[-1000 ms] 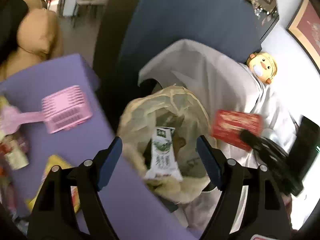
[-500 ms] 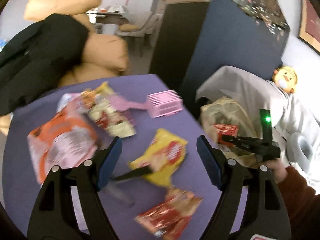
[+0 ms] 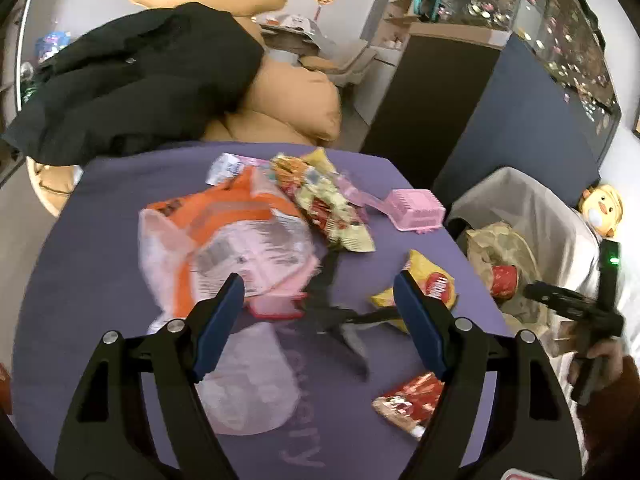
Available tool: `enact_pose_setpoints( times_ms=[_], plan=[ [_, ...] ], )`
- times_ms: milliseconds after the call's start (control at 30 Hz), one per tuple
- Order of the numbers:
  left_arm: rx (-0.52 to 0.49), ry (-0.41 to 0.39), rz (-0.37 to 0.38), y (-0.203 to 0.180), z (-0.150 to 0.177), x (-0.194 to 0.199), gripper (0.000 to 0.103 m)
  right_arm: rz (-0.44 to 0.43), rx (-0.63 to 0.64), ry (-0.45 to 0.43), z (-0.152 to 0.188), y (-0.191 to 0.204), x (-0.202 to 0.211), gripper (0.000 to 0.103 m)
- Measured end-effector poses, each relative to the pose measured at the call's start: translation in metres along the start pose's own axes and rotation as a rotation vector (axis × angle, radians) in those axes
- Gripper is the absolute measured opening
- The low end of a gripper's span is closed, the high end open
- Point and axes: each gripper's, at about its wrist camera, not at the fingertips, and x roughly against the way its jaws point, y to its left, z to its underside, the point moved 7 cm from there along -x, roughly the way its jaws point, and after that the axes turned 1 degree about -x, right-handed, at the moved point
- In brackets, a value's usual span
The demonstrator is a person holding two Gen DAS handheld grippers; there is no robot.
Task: Collect trash
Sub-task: 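Return both tools over the table toward the remaining wrappers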
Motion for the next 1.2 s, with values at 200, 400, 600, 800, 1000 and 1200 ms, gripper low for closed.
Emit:
enact_pose_setpoints(
  times_ms=[200,400,600,800,1000,1200],
  plan=[
    [0.058,-0.013,-0.043,0.035,0.004,0.017,0.073,-0.058,0.059,-0.038,-0.001,0.042,0.025,0.062],
    [0.074,0.026,-0.082,0.06,0.02,0.026,0.073,-0.166,0.119,0.007,0.017,0.096,0.022,0.062],
    [0.096,0.049,-0.088,0.075,0.032,0.034,0.073,-0.266,0.256,0.099,0.051,0.163,0.011,0.062],
    [0.088,0.054,-0.074,0.071,0.037,0.036,0.073,-0.266,0.371,0.127,0.071,0.21,0.002,0.062],
    [0.086,0.066,-0.064,0.067,0.04,0.033,0.073,-0.197,0.442,0.106,0.075,0.217,-0.003,0.063],
    [0.077,0.085,-0.05,0.061,0.045,0.028,0.073,-0.141,0.46,0.105,0.077,0.207,-0.01,0.063]
  ],
)
